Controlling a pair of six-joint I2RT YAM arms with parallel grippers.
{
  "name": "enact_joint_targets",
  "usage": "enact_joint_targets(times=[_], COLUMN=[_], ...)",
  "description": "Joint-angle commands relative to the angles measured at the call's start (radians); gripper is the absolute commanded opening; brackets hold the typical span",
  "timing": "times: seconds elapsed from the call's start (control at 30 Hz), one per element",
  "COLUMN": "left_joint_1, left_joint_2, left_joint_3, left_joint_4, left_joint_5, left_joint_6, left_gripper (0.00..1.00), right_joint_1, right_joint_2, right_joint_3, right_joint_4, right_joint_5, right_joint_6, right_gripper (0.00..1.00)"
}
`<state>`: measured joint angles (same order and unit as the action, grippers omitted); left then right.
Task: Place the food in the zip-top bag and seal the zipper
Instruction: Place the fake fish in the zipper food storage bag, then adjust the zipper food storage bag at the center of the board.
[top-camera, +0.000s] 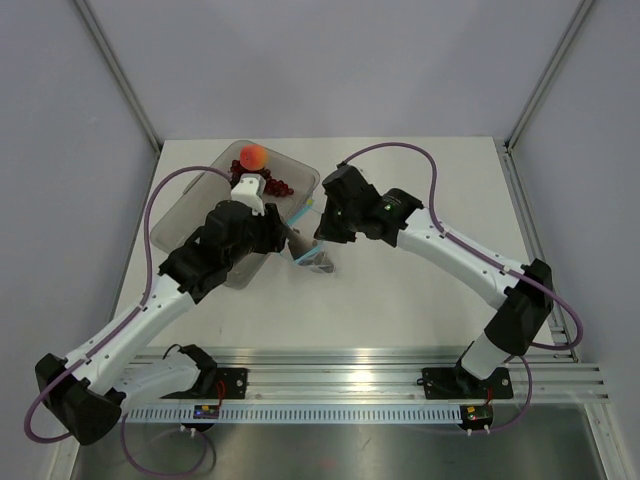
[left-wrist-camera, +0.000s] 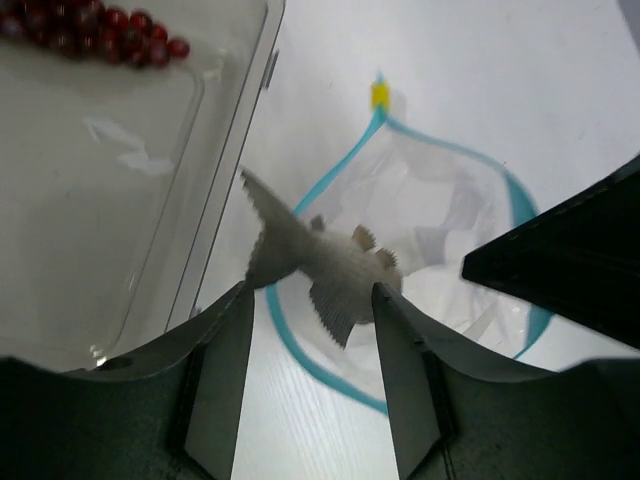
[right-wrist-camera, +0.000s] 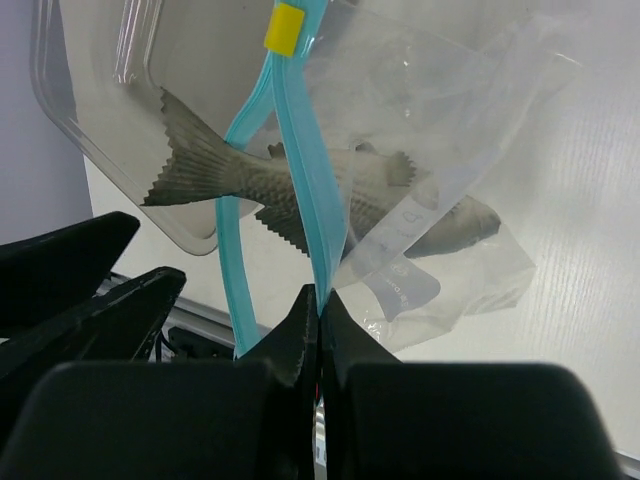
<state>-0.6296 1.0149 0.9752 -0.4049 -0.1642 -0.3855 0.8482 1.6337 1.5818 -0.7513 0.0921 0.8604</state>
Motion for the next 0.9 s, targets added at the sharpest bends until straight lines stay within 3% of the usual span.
enact_joint_targets(times=[0.0, 0.23, 0.53, 0.73, 0.83, 0.87], left_joint_1=[0.008, 0.013, 0.025, 0.027, 0.027, 0.027], left_joint_2=[-0.061, -0.088, -0.047, -0.001, 0.028, 0.034], left_joint_3=[-0.026, -0.108, -0.174, -0.208, -0.201, -0.187], left_joint_4=[-0.052, -0.037, 0.055, 0.135, 0.164, 0.16], left_joint_5=[-0.064, -0.017, 0.101, 0.158, 0.16, 0.158], left_joint_6=[-0.113, -0.231, -0.325, -0.355, -0.354, -0.348], left_gripper=[0.52, 0.52, 0.38, 0.35, 0.15, 0.0], right_joint_1=[0.005, 0.005, 0.005, 0.005, 0.005, 0.005], right_joint_2=[-0.058, -0.061, -0.072, -0.071, -0.075, -0.077], right_joint_3=[-0.003, -0.011, -0.013, -0.014, -0.025, -0.028], right_joint_4=[0.035, 0.043, 0.036, 0.043, 0.043, 0.04], right_joint_5=[0.009, 0.003, 0.011, 0.003, 0.003, 0.009], right_joint_6=[0.002, 0.005, 0.003, 0.003, 0.002, 0.003], right_gripper=[0.0, 0.0, 0.0, 0.0, 0.0, 0.0])
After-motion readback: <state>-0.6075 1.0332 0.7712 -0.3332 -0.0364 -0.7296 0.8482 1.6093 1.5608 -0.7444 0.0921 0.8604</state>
